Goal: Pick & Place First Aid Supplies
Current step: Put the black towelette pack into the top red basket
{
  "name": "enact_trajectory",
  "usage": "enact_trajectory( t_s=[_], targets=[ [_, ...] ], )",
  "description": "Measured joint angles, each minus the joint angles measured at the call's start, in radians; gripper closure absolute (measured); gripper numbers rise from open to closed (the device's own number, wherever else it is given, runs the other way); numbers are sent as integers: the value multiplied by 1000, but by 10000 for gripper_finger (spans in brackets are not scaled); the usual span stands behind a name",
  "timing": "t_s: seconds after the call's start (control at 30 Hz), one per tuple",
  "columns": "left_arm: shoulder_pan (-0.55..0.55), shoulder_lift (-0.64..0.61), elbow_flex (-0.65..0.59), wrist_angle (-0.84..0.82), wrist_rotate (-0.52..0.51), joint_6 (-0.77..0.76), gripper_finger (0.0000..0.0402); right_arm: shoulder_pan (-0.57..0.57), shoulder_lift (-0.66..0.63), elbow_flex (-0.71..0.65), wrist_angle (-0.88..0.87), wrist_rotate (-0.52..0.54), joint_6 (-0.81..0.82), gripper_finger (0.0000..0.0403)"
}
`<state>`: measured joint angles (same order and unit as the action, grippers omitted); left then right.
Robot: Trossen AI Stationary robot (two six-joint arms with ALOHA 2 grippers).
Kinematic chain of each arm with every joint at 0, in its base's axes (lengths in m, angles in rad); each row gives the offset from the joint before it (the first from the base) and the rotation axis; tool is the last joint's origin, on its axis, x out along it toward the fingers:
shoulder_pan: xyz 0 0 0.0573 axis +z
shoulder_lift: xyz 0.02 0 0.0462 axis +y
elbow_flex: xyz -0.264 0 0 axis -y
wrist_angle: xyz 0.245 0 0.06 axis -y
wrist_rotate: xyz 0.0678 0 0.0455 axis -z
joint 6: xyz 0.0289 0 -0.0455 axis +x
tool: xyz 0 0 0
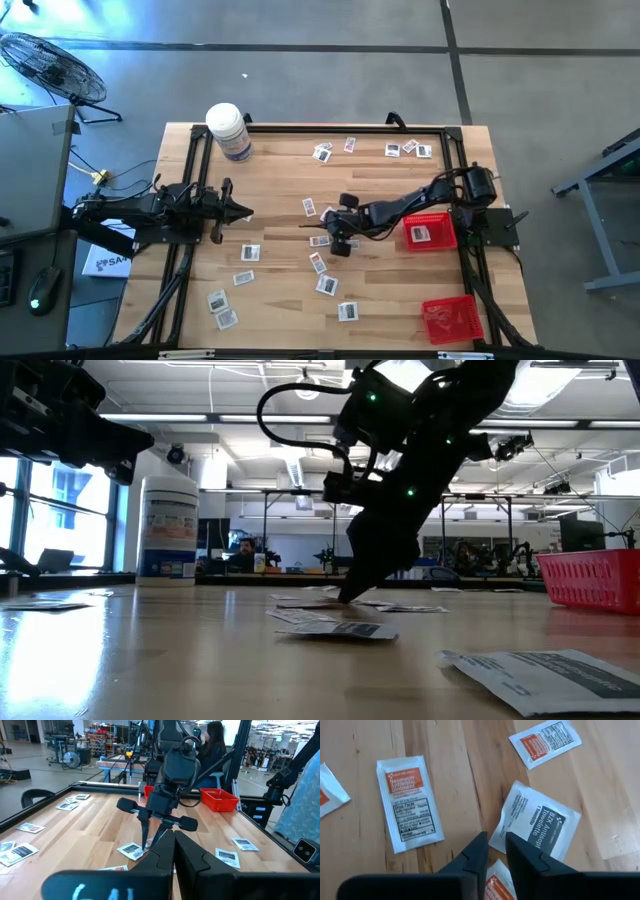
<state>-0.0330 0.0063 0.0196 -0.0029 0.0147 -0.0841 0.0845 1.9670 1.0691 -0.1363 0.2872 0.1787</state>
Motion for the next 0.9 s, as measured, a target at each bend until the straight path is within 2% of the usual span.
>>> enact_trajectory(
  t_s=[0.23,0.5,0.7,0.9],
  targets=[
    [0,0,0,0,0,0,401,-2,3,0,-1,25,53,398],
    [0,0,0,0,0,0,401,-5,-20,-4,-10,20,143,401],
    [0,0,0,0,0,0,401,-9,-118,-6,-66,12,201,401],
    [0,0,0,0,0,0,401,-7,-272,-7,-268,-55,291,401]
  ],
)
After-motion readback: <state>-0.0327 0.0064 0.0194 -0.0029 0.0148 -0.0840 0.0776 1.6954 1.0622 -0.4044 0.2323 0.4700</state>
